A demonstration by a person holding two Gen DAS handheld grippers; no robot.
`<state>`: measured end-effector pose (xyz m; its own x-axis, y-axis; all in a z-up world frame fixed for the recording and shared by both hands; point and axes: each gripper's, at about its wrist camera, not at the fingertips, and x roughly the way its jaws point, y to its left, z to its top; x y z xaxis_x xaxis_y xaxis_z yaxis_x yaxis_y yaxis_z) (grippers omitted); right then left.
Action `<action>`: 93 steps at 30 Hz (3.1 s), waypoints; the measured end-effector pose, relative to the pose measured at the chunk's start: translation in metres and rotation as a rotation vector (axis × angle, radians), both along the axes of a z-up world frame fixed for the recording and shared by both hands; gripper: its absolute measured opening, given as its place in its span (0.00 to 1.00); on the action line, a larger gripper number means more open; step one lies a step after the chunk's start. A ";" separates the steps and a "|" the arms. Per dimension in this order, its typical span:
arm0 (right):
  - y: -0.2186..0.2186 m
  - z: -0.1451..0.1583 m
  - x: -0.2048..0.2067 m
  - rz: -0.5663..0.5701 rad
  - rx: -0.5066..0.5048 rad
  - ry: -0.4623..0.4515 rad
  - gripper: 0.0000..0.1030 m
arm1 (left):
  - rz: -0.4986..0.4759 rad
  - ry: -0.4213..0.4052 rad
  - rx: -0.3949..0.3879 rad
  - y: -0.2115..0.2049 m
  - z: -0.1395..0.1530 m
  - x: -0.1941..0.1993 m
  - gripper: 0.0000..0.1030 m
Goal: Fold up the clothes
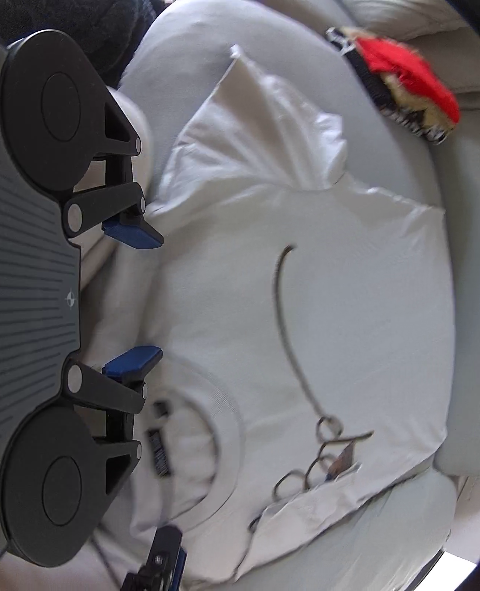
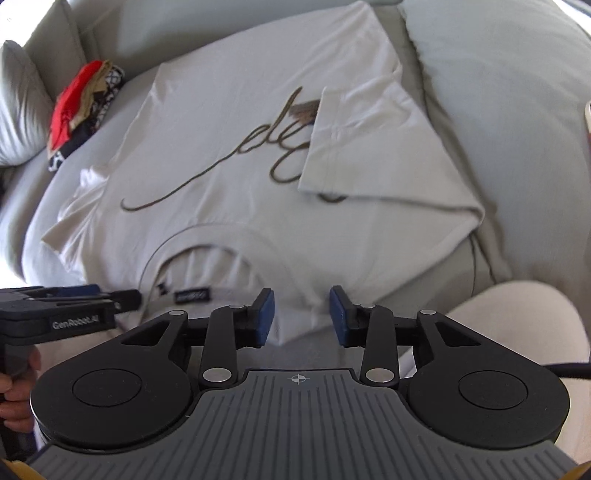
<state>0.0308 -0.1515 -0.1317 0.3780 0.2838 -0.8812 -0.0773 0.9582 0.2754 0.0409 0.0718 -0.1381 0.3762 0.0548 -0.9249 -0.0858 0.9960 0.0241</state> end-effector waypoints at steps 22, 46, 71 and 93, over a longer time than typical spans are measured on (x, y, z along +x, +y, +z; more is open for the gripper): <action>0.060 0.041 0.010 0.092 0.081 -0.153 0.73 | 0.374 -0.216 -0.161 0.118 0.043 -0.037 0.69; 0.048 0.036 0.015 0.037 0.123 -0.135 0.73 | 0.438 -0.241 -0.228 0.137 0.032 -0.045 0.67; 0.032 0.029 0.039 -0.060 0.163 -0.135 0.73 | 0.940 -0.427 -0.853 0.281 -0.057 -0.013 0.23; -0.054 0.011 0.028 -0.244 0.243 -0.120 0.73 | 0.054 -0.670 0.068 0.071 0.075 0.023 0.01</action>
